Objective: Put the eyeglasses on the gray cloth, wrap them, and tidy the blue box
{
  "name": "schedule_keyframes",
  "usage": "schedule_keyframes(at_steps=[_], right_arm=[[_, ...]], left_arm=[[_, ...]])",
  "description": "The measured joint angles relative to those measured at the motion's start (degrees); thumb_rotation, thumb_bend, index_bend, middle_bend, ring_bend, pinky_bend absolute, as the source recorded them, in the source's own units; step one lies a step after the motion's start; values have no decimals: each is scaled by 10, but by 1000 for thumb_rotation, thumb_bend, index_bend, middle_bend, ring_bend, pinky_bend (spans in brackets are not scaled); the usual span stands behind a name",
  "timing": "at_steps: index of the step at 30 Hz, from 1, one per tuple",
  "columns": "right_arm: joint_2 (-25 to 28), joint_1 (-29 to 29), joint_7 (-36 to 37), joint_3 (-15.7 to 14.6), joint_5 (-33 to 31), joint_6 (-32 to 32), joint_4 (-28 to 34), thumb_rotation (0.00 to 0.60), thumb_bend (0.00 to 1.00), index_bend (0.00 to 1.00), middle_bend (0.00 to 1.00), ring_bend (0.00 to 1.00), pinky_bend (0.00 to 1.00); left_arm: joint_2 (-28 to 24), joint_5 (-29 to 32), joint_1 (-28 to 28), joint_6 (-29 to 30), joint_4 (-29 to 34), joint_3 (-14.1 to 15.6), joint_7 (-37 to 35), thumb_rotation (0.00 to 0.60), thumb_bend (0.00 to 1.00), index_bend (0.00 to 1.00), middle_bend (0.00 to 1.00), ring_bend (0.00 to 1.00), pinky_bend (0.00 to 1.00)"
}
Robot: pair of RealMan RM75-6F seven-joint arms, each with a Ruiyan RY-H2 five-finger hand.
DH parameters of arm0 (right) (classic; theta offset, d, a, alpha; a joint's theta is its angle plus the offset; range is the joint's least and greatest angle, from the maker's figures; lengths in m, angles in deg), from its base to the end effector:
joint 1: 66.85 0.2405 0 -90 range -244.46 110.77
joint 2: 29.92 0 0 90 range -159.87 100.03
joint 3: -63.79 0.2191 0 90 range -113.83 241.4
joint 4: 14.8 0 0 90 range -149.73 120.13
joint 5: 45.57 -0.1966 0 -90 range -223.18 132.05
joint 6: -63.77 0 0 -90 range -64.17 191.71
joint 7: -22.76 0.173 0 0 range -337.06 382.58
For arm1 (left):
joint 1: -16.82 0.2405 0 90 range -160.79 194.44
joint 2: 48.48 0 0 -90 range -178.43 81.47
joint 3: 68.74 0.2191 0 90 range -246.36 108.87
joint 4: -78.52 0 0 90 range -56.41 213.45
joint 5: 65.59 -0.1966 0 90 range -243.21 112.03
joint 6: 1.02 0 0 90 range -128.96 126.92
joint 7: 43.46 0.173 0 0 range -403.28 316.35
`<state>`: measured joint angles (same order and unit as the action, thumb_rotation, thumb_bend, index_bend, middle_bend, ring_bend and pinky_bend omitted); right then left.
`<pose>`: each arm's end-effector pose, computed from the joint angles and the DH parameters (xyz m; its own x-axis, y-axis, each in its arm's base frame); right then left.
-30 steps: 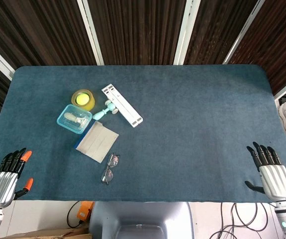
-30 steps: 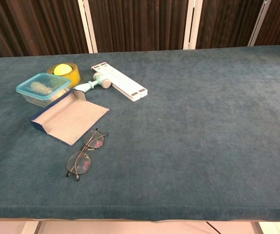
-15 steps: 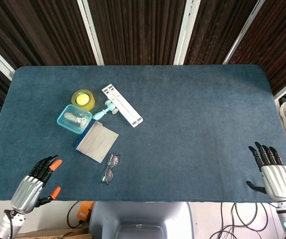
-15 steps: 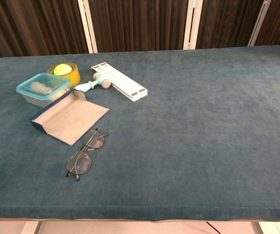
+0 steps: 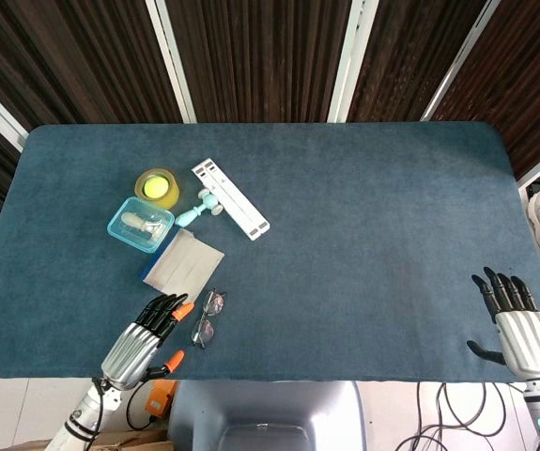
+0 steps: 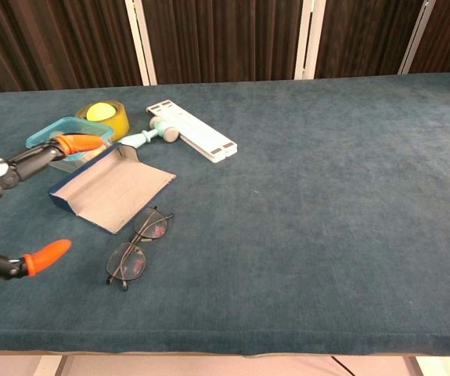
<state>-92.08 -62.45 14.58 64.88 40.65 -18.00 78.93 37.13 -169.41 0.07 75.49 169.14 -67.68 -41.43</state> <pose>-0.2786 -0.1970 0.1483 0.5311 -0.0915 0.8424 -0.8467 -0.0186 0.5318 -0.1401 0.2082 0.0152 0.2149 0.1816 0.9596 0.8523 -0.5146 -0.0935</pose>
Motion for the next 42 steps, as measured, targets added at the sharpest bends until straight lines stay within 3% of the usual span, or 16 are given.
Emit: schedule_keyframes(at_steps=[9, 19, 42], right_arm=[[-4, -1, -2, 4, -5, -4, -4, 600, 252, 30, 0, 0, 0], [0, -3, 5, 8, -10, -7, -5, 600, 252, 28, 0, 0, 0], [11, -9, 20, 10, -9, -17, -2, 600, 252, 28, 0, 0, 0]], left_arm=[[81, 46, -30, -60, -29, -9, 42, 600, 344, 0, 0, 0, 80], [148, 95, -50, -90, -104, -22, 85, 600, 346, 0, 0, 0, 80], [172, 157, -62, -109, -168, -23, 126, 600, 344, 0, 0, 0, 76]])
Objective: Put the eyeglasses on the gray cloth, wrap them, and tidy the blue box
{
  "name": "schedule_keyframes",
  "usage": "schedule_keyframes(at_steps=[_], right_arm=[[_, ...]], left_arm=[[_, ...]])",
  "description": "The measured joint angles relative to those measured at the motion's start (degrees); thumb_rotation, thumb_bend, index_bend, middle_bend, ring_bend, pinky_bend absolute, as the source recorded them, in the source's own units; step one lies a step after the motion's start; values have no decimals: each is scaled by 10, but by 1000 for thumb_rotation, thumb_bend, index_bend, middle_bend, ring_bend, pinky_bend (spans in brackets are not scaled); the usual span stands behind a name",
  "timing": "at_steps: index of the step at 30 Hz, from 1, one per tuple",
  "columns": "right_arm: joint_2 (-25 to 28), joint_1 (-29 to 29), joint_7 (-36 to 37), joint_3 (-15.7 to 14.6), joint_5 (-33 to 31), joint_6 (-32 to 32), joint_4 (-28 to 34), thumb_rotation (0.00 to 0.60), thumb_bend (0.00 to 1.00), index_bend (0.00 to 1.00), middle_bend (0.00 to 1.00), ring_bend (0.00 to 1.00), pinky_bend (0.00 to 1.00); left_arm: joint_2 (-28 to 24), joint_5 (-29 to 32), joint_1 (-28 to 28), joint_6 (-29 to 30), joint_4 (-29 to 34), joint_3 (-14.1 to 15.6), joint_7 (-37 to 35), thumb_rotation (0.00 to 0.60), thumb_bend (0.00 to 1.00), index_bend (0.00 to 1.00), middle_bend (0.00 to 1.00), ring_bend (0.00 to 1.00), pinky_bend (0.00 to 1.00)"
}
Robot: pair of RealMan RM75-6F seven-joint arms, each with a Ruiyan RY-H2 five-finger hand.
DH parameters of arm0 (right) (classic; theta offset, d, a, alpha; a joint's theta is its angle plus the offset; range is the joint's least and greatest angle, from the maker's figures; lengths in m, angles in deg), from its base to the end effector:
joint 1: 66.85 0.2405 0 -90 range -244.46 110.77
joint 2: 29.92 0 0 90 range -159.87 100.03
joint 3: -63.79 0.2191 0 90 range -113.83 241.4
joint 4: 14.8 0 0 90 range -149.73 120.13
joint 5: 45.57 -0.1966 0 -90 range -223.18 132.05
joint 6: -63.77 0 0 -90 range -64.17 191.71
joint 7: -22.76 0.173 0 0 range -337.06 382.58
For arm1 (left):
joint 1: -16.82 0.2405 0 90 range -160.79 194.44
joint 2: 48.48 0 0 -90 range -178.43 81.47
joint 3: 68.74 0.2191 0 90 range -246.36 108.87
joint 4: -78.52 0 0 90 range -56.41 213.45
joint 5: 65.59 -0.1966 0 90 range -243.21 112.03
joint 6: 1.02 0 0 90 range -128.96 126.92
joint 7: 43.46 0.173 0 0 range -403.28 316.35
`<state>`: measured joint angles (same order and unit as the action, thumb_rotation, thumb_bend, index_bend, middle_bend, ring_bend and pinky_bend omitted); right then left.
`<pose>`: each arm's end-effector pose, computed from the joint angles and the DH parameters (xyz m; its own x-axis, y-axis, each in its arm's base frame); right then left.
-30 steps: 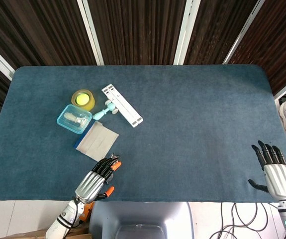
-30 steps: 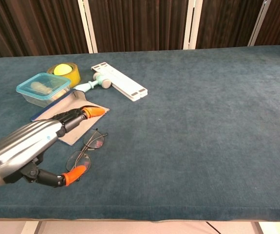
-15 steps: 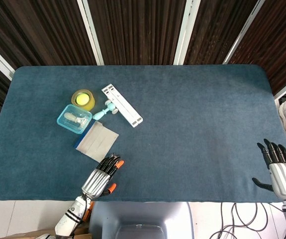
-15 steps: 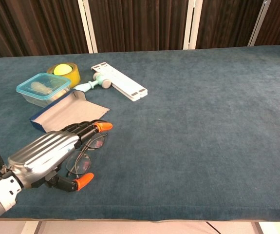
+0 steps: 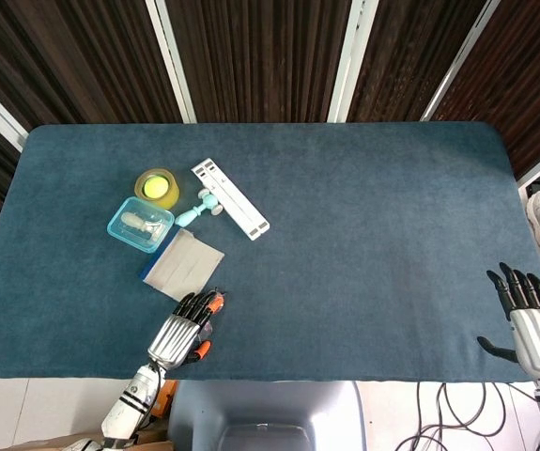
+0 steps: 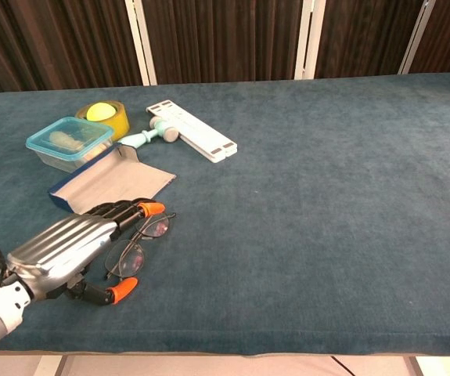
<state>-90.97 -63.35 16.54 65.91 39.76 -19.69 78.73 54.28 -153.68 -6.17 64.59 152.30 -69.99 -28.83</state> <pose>-0.2826 -0.1968 0.1629 0.5192 -0.0533 0.8530 -0.8535 0.0182 0.5207 -0.1535 0.2422 -0.0717 0.4195 0.2464 0.8737 0.8554 -0.4294 -0.2896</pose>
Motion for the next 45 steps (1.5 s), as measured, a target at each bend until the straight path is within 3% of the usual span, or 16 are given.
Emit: schedule_keyframes(at_steps=[18, 24, 28, 32, 39, 45], right_arm=[[3, -2, 3, -1, 3, -2, 3, 600, 252, 29, 0, 0, 0], [5, -2, 6, -2, 5, -2, 4, 600, 252, 29, 0, 0, 0], [6, -3, 9, -2, 5, -2, 4, 600, 252, 29, 0, 0, 0], [8, -3, 12, -2, 5, -2, 4, 600, 252, 29, 0, 0, 0], [15, -4, 26, -2, 8, -2, 5, 600, 252, 29, 0, 0, 0], [22, -4, 38, -5, 12, 0, 5, 600, 252, 29, 0, 0, 0]], left_arm=[[-30, 65, 4, 2, -18, -30, -2, 600, 353, 0, 0, 0, 82], [-61, 54, 2, 0, 53, -23, -44, 600, 353, 0, 0, 0, 92], [-67, 52, 0, 12, 93, -28, -34, 600, 352, 12, 0, 0, 101], [-62, 58, -1, 19, 108, -36, -17, 600, 353, 115, 0, 0, 131], [-14, 104, -7, 34, 117, -60, 101, 600, 325, 267, 0, 0, 158], [30, 166, -16, 48, 120, -76, 251, 600, 309, 294, 0, 0, 150]])
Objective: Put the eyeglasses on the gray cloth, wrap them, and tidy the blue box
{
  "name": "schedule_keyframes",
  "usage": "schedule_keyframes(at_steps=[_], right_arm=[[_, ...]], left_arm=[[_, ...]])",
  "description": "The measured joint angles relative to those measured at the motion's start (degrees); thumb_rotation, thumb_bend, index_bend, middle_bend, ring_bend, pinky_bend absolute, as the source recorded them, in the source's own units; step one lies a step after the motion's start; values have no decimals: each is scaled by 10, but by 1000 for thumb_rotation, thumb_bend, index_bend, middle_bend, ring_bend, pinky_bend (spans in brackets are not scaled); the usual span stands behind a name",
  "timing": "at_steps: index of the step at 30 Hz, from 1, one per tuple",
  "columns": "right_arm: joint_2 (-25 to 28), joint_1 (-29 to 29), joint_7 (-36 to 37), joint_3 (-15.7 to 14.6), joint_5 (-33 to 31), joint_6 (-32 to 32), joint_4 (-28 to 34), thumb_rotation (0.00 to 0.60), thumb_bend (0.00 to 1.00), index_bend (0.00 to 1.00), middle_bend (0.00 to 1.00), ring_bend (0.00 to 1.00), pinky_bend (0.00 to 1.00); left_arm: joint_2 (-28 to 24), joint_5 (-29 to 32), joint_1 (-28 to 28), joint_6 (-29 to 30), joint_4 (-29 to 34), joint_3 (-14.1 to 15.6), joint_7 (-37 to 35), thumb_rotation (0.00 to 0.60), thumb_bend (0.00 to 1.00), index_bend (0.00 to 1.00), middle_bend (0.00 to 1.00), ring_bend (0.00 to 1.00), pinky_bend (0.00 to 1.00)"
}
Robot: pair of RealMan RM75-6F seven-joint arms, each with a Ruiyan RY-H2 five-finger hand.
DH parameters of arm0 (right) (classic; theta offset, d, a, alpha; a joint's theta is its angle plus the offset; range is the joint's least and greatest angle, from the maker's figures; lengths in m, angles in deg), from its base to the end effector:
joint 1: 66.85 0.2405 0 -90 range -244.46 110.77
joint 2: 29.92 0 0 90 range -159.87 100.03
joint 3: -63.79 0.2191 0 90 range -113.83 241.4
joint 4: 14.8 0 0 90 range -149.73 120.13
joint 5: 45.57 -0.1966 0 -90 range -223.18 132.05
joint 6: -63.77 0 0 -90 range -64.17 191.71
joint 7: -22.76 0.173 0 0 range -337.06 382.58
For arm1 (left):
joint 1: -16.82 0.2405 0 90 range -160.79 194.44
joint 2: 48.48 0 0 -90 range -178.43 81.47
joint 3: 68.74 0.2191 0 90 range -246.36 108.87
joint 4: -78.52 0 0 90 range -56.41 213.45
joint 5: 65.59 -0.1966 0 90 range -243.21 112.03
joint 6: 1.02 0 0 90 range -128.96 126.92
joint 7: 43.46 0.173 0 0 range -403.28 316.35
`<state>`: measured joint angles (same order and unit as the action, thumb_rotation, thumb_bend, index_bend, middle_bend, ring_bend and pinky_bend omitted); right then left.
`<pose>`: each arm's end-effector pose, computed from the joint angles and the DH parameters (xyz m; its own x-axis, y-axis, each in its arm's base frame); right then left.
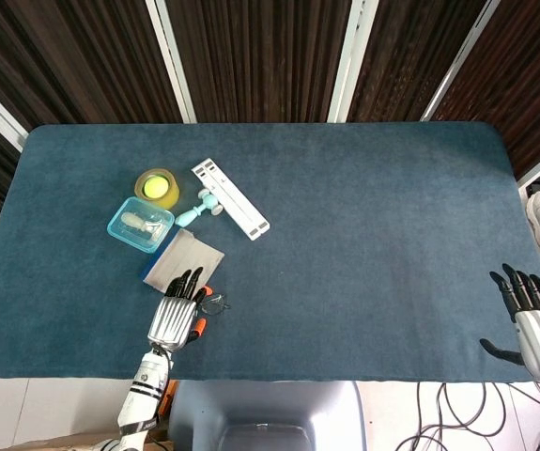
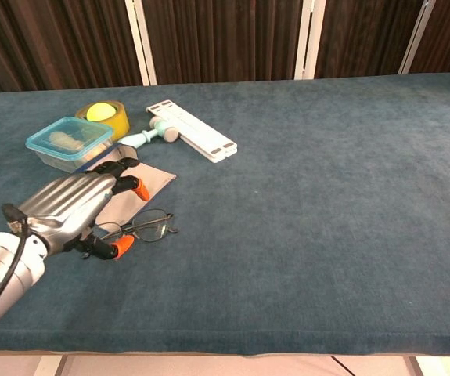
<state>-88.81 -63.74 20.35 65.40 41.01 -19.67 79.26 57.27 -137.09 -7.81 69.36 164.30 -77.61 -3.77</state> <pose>-0.2825 -0.1932 0.1699 0.4883 -0.0621 0.8705 -0.8719 0.0067 0.4896 -0.1184 0.2647 -0.0530 0.4600 0.1596 0.8734 0.8755 -0.2453 -0.4163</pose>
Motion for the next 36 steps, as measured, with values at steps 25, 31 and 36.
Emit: schedule_keyframes(at_steps=[25, 31, 36], right_arm=[[16, -4, 30, -5, 14, -6, 0, 600, 252, 24, 0, 0, 0], [16, -3, 28, -5, 13, -4, 0, 600, 252, 23, 0, 0, 0], [16, -3, 27, -5, 13, -3, 0, 600, 252, 22, 0, 0, 0]], left_arm=[[63, 144, -42, 50, -5, -41, 170, 600, 307, 441, 19, 0, 163], [65, 152, -50, 52, -13, -44, 167, 600, 333, 519, 67, 0, 170], [68, 155, -54, 53, -27, -45, 159, 600, 358, 589, 113, 20, 184]])
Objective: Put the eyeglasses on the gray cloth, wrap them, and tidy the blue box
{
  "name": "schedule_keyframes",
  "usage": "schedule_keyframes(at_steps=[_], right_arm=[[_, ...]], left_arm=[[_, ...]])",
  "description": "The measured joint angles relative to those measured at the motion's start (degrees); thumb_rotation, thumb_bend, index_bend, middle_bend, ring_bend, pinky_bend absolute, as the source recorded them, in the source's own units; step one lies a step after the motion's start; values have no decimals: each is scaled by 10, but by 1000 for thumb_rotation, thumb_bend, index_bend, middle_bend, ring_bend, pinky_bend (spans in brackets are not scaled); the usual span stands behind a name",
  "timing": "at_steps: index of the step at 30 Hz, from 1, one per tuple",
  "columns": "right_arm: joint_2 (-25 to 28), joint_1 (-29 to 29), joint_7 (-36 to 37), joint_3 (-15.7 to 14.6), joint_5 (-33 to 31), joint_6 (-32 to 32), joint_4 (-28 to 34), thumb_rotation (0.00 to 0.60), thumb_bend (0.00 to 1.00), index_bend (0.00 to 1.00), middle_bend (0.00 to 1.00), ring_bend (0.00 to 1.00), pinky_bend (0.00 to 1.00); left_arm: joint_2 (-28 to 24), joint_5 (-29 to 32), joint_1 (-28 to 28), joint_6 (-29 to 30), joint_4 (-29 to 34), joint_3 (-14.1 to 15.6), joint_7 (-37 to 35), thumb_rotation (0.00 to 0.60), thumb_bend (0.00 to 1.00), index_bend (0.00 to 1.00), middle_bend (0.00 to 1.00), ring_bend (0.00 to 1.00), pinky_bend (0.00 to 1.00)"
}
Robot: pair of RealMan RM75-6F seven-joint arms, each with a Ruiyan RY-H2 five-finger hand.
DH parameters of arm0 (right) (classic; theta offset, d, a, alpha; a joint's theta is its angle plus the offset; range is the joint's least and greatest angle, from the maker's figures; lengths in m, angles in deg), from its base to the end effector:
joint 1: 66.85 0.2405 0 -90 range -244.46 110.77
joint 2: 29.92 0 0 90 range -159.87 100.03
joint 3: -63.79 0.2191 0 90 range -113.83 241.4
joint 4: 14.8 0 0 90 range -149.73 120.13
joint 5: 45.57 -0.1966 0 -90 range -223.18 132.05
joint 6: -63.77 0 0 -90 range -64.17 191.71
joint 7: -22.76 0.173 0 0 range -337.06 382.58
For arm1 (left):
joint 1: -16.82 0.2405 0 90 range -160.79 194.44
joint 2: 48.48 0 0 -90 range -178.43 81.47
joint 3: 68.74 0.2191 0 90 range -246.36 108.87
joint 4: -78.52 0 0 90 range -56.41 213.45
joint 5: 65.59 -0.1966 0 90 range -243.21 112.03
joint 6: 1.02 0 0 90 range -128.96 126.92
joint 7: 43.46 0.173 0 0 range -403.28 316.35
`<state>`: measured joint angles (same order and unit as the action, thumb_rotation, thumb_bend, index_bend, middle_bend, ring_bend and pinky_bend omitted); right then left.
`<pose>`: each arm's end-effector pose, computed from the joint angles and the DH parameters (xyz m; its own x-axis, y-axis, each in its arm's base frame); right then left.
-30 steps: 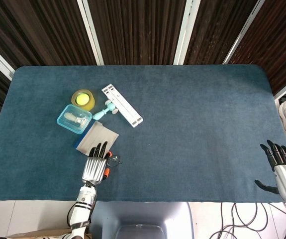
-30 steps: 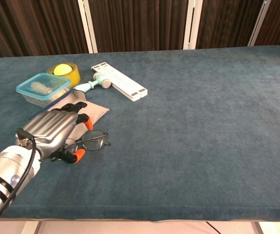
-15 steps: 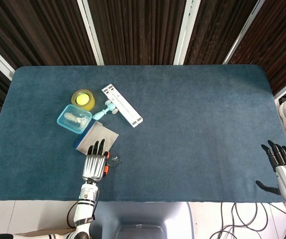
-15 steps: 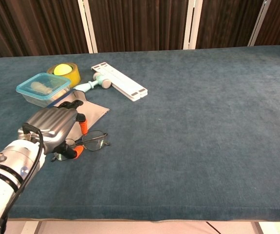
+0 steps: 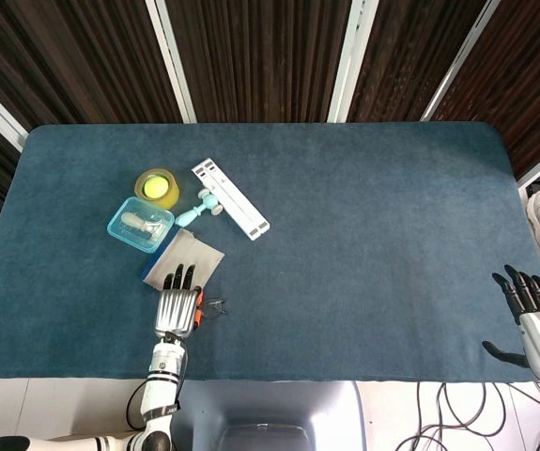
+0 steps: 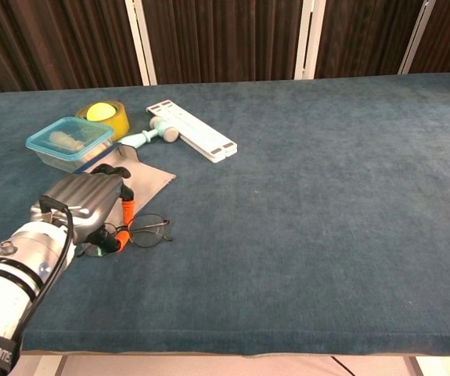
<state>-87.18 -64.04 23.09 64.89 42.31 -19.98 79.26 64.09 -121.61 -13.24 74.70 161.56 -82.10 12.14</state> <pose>-0.2825 -0.1900 0.1759 0.4733 -0.0664 0.8784 -0.8805 -0.0070 0.4740 -0.1163 0.2839 -0.0639 0.5645 0.1961 0.8018 0.8242 -0.0810 -0.5605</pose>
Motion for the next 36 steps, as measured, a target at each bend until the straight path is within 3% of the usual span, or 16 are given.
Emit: schedule_keyframes(at_steps=[11, 21, 36], right_arm=[[1, 0, -1, -1, 1, 1, 1, 600, 252, 22, 0, 0, 0], [6, -2, 14, 1, 1, -4, 0, 600, 252, 22, 0, 0, 0], [10, -1, 28, 3, -3, -3, -2, 600, 252, 20, 0, 0, 0]], left_arm=[[1, -2, -7, 1, -11, 0, -29, 600, 380, 623, 149, 51, 185], [5, 19, -20, 1, -26, -39, -52, 600, 388, 629, 151, 56, 184], [-47, 54, -23, 7, 107, -58, -58, 600, 391, 623, 150, 56, 186]])
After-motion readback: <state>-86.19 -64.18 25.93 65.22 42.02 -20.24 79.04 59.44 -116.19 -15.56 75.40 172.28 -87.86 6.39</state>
